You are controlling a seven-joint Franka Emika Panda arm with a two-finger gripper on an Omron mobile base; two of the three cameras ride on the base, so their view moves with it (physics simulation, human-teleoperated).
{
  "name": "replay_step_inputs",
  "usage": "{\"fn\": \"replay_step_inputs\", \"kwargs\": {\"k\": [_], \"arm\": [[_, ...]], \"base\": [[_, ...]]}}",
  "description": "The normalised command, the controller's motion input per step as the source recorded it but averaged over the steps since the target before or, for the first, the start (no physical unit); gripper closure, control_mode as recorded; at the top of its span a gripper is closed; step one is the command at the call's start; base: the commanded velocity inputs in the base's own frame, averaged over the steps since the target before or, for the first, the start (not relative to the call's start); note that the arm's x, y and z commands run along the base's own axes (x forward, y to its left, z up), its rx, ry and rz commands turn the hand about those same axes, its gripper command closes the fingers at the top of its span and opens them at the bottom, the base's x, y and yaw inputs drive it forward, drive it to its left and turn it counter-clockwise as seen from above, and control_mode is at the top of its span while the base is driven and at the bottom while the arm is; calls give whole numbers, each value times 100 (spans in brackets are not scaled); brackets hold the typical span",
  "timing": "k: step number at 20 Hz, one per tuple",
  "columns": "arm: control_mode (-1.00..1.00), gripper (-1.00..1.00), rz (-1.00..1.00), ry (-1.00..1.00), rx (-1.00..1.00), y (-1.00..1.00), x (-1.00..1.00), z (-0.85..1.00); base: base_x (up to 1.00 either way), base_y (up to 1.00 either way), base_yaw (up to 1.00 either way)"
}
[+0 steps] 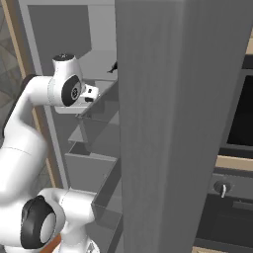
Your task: Take the fish out of the fridge, briefly rinse it in the sink, and place it on the tray next to the sink.
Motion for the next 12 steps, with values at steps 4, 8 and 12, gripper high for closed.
{"fn": "replay_step_inputs", "kwargs": {"k": [4,8,12], "arm": [[-100,-100,-4,0,4,-21,-4,-1],[-100,-100,-17,0,11,-53,1,-4],[-100,-100,-26,-23,26,-29,0,32]], "base": [[0,0,0],[0,0,0],[0,0,0]]}}
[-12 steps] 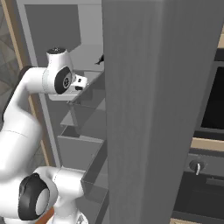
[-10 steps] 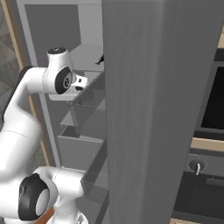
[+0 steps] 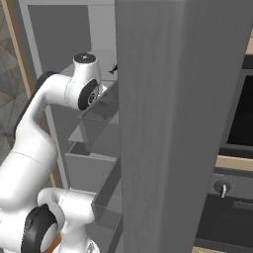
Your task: Take the fish out of the fridge, briefly rinse it in the sink, and place it on the tray next to the sink.
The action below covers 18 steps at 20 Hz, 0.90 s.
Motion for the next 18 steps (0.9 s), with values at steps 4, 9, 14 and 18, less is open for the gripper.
{"fn": "replay_step_inputs", "kwargs": {"k": [4,9,14,18], "arm": [[-100,-100,-22,-49,17,-12,0,89],[-100,-100,-8,-60,1,14,0,86],[-100,-100,-4,-47,-10,19,1,33],[-100,-100,-7,-33,-22,1,4,2]], "base": [[0,0,0],[0,0,0],[0,0,0],[0,0,0]]}}
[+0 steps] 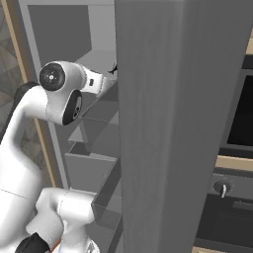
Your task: Take the fish out of the fridge, briefly rinse it in the sink, and place it on the tray next to the sink.
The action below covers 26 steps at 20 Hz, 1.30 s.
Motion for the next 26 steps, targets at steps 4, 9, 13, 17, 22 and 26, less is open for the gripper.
{"fn": "replay_step_inputs", "kwargs": {"k": [4,9,13,17,22,26], "arm": [[-100,-100,-6,-6,-15,1,9,12],[-100,-100,0,-1,-3,-9,-1,1],[-100,-100,0,6,-10,-17,5,17],[-100,-100,0,2,0,0,3,3],[-100,-100,0,19,0,0,35,15],[-100,-100,0,0,0,0,21,0]], "base": [[0,0,0],[0,0,0],[0,0,0],[0,0,0],[0,0,0],[0,0,0]]}}
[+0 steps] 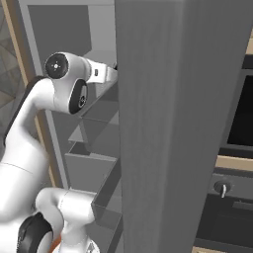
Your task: Take the fish out of the fridge, briefly rinse it in the sink, and place it on the tray next to the sink.
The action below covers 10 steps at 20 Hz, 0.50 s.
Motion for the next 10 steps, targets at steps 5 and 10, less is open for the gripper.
{"fn": "replay_step_inputs", "kwargs": {"k": [5,10], "arm": [[-100,-100,0,0,0,0,57,0],[-100,-100,0,1,2,5,63,0]], "base": [[0,0,0],[0,0,0]]}}
